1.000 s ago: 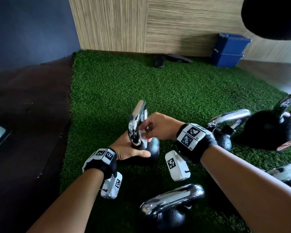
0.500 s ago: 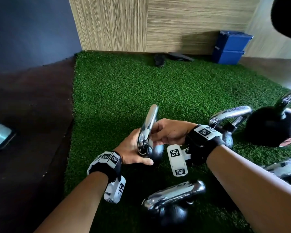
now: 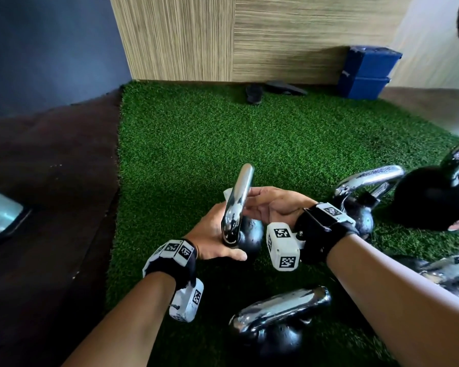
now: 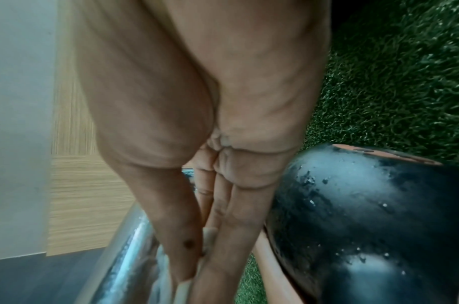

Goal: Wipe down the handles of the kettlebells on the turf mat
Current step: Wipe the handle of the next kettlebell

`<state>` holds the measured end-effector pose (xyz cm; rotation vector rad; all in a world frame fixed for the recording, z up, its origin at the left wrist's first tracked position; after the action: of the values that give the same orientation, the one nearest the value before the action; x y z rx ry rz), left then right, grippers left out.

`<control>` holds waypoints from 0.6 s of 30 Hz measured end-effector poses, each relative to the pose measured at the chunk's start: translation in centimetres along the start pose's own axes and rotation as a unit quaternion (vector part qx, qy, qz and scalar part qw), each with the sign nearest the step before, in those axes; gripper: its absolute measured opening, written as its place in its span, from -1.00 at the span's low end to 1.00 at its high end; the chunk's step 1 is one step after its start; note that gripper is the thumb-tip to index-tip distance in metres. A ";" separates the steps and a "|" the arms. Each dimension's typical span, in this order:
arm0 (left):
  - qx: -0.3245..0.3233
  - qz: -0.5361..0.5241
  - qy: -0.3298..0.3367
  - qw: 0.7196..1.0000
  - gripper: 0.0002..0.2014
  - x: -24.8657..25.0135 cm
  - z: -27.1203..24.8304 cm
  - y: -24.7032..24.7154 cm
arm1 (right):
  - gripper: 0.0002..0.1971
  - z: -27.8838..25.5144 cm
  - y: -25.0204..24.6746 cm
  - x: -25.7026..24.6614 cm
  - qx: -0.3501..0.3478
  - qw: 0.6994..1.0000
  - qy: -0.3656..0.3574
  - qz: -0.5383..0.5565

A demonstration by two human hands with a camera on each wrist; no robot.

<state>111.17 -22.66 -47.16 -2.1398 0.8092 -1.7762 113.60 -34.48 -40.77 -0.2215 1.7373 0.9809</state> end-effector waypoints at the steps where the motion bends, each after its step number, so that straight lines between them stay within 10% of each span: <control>1: -0.002 0.002 0.005 1.000 0.12 0.1 -0.1 0.0 | -0.72 0.0 0.0 0.2 -0.003 1.000 0.001 0.000; 11: 0.007 0.002 0.016 1.000 0.15 0.2 -0.2 0.0 | -0.79 0.3 -2.7 -1.1 0.170 0.977 -0.128 -0.009; 18: -0.001 -0.013 0.069 0.998 0.10 1.4 -0.4 -0.1 | -0.74 0.4 -4.6 -2.7 0.229 0.919 -0.241 -0.211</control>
<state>110.95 -23.29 -45.82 -2.0576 0.8190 -1.9548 117.69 -38.01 -40.77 -0.0370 1.3325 0.2605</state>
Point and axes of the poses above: each hand's wrist, its own z-axis towards the middle knuckle, its own y-axis out of the palm, x = y × z, the point moved 7 cm from there along z, towards the middle knuckle, and after that the axes turned 15 degrees about -y, right-handed, at the moved point
